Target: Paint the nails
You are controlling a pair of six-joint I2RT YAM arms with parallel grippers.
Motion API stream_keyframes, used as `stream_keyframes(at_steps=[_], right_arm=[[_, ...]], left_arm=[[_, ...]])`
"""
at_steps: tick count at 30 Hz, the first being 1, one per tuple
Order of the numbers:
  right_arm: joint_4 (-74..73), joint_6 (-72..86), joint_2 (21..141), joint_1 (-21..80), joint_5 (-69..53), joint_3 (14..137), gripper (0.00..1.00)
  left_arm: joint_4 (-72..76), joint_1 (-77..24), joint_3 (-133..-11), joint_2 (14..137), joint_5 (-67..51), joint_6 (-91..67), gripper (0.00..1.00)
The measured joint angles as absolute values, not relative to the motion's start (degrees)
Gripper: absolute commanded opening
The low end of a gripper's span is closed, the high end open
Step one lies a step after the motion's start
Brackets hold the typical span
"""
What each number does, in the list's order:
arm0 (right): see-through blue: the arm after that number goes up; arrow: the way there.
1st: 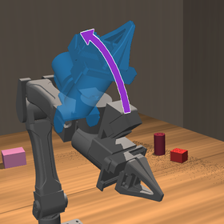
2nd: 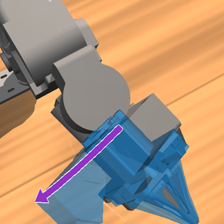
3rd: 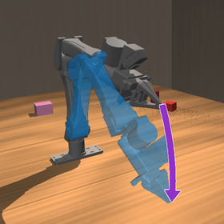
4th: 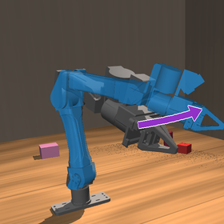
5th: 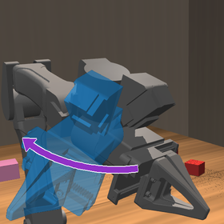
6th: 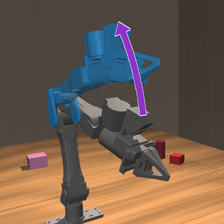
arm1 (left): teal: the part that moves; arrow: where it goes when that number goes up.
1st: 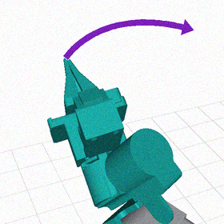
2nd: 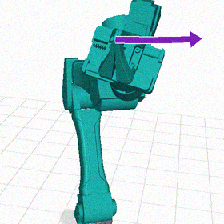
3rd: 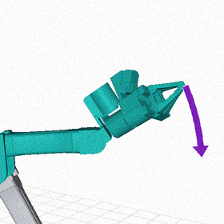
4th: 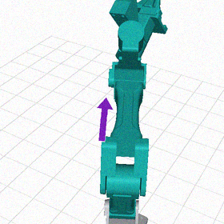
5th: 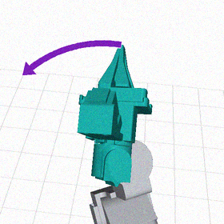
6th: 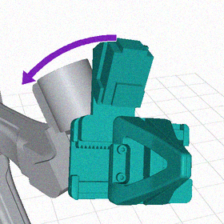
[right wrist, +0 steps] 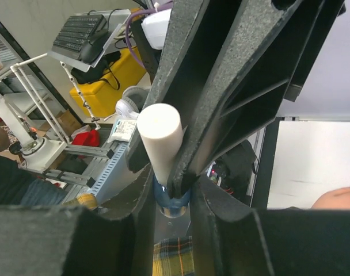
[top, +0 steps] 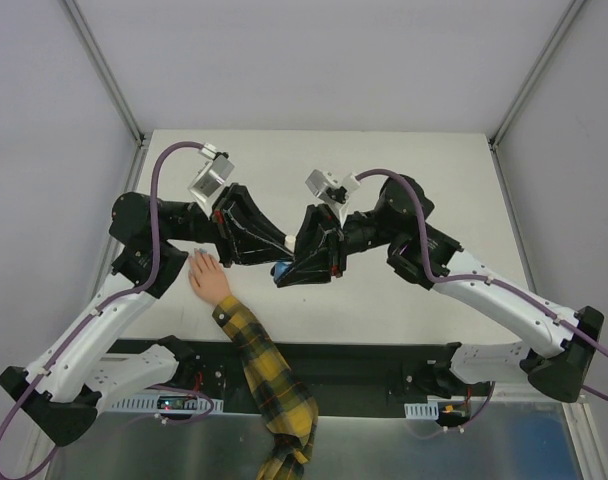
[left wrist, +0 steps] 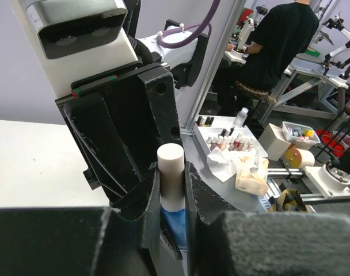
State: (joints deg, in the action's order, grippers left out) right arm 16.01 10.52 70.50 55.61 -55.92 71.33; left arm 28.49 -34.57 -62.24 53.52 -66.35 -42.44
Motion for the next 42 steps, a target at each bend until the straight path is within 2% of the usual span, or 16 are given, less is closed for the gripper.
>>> stream_keyframes(at_steps=[5, 6, 8, 10, 12, 20, 25, 29, 38, 42], right_arm=[[21.0, 13.1, 70.5, 53.3, -58.0, 69.1, 0.0], [21.3, 13.3, 70.5, 52.9, -58.0, 68.9, 0.0], [21.1, 13.1, 70.5, 52.2, -57.7, 68.8, 0.0], [19.3, 12.0, 70.2, 51.6, -56.6, 68.9, 0.0], [14.2, 8.9, 69.7, 51.3, -53.2, 70.3, 0.0], [-4.7, -2.0, 69.0, 52.0, -33.1, 77.2, 0.01], [-13.6, -6.7, 70.1, 55.5, -21.7, 82.8, 0.0], [-17.8, -9.7, 71.6, 58.1, -14.7, 86.8, 0.0], [-24.1, -12.3, 74.4, 60.4, -4.9, 89.5, 0.0], [-25.0, -12.6, 75.1, 61.0, -3.2, 90.3, 0.0]], left_arm=[[23.0, -34.9, -63.4, 53.1, -63.3, -38.6, 0.01], [20.5, -34.9, -64.0, 53.0, -62.0, -36.9, 0.3], [16.0, -34.9, -65.0, 52.3, -59.3, -33.5, 0.58], [11.1, -34.8, -65.8, 51.2, -55.8, -29.9, 0.75], [7.1, -34.8, -65.8, 49.6, -51.7, -27.5, 0.79], [1.3, -34.8, -65.8, 42.9, -34.7, -23.3, 0.75], [0.9, -34.8, -65.9, 44.3, -27.7, -23.2, 0.71], [0.4, -34.8, -66.5, 48.4, -25.4, -23.4, 0.67], [1.1, -34.8, -66.7, 50.9, -25.0, -23.7, 0.75], [1.6, -34.8, -66.7, 50.9, -25.0, -24.0, 0.69]])
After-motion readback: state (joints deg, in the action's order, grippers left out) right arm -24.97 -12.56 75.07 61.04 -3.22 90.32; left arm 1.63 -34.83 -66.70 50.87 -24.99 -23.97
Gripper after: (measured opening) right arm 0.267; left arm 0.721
